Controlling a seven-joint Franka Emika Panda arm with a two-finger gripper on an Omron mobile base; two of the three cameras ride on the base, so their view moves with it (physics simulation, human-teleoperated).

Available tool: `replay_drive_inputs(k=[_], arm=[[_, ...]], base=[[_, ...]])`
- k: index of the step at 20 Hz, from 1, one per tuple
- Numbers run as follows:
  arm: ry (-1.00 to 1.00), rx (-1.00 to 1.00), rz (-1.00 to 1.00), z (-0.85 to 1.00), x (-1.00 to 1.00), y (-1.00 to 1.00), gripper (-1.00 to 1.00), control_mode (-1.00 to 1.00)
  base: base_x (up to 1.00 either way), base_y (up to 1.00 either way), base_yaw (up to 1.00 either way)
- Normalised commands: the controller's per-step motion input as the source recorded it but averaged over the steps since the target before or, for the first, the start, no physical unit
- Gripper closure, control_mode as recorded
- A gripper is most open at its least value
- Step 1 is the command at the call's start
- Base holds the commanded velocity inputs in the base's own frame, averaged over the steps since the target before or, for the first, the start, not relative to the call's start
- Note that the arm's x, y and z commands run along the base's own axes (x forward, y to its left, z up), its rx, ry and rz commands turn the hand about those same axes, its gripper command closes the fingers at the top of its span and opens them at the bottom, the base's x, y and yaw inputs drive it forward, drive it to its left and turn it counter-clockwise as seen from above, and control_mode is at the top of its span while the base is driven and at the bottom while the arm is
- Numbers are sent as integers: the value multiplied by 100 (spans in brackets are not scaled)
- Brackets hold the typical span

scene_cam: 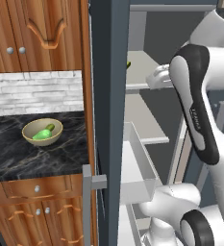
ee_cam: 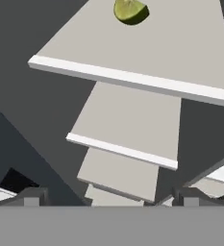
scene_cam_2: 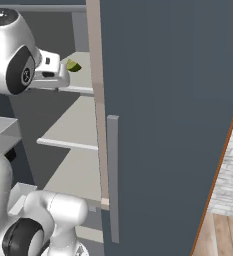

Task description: Take the mango, corn, and lemon wedge from the freezer and place them in the bowl on the counter.

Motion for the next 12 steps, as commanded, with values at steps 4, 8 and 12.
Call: replay_drive_inputs(k=[4,8,12], arm=[[0,1,0,0,85,1,-100,-100],[0,0,0,-3,71,1,-100,-100],[0,1,0,-13,60,4,-100,-100]], base=[[0,0,0],[0,0,0],[0,0,0]])
